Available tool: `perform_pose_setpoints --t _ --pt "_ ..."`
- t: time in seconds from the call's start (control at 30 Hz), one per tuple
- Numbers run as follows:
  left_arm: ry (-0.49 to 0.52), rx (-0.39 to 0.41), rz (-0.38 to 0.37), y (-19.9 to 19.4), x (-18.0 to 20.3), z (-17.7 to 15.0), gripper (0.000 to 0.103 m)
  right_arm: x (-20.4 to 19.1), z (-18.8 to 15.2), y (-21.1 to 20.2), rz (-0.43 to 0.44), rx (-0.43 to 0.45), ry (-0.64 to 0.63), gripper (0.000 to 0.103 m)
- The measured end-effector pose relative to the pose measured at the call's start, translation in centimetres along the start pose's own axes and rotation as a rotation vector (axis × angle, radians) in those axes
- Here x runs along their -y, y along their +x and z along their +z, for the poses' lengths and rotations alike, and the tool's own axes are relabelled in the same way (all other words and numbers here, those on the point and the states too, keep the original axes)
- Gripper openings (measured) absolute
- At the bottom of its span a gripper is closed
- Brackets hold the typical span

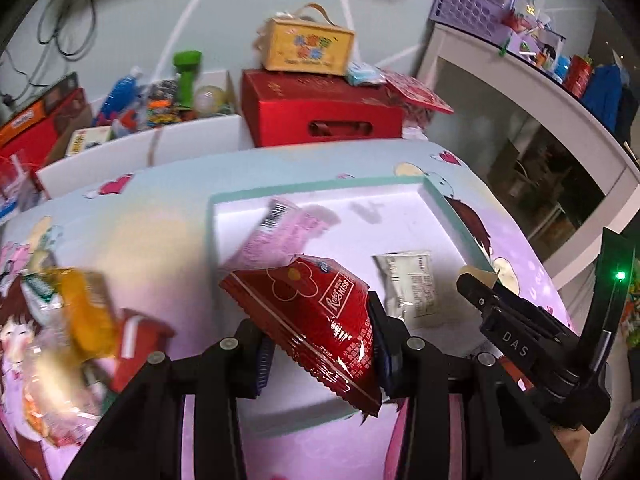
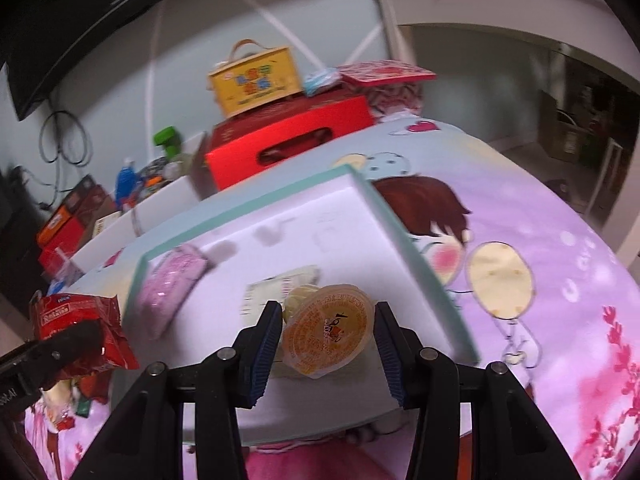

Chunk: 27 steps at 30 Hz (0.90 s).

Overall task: Organize snacks
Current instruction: 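Carry the red bag with the left tool while the right tool carries the orange cake into the tray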

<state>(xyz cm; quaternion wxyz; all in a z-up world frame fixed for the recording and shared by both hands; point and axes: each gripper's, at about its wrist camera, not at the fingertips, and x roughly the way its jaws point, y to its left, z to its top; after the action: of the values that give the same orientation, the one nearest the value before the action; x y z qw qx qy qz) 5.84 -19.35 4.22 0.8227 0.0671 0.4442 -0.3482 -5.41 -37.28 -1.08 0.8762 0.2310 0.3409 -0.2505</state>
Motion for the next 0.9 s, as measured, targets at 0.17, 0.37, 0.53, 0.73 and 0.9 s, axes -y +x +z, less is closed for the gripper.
perform_pose_setpoints --t 0.17,0.37,0.53,0.73,0.9 --pt "0.008 -0.026 -0.029 2.2 0.9 0.5 0.043 1.1 0.1 0.5 -0.03 -0.008 0.016 0.05" --pt "-0.007 -0.044 0.009 2.7 0.6 0.3 0.072 1.0 -0.1 0.9 -0.036 -0.023 0.01 0.051" --pt "-0.044 -0.032 0.052 1.8 -0.7 0.0 0.077 0.7 0.0 0.7 -0.039 -0.013 -0.001 0.057" --pt "-0.065 -0.018 0.13 0.5 -2.4 -0.6 0.085 0.1 0.0 0.9 -0.027 -0.026 -0.02 0.078" --pt "-0.075 -0.013 0.228 -0.6 -4.0 -1.2 0.085 -0.6 -0.1 1.1 -0.021 -0.033 -0.053 0.091"
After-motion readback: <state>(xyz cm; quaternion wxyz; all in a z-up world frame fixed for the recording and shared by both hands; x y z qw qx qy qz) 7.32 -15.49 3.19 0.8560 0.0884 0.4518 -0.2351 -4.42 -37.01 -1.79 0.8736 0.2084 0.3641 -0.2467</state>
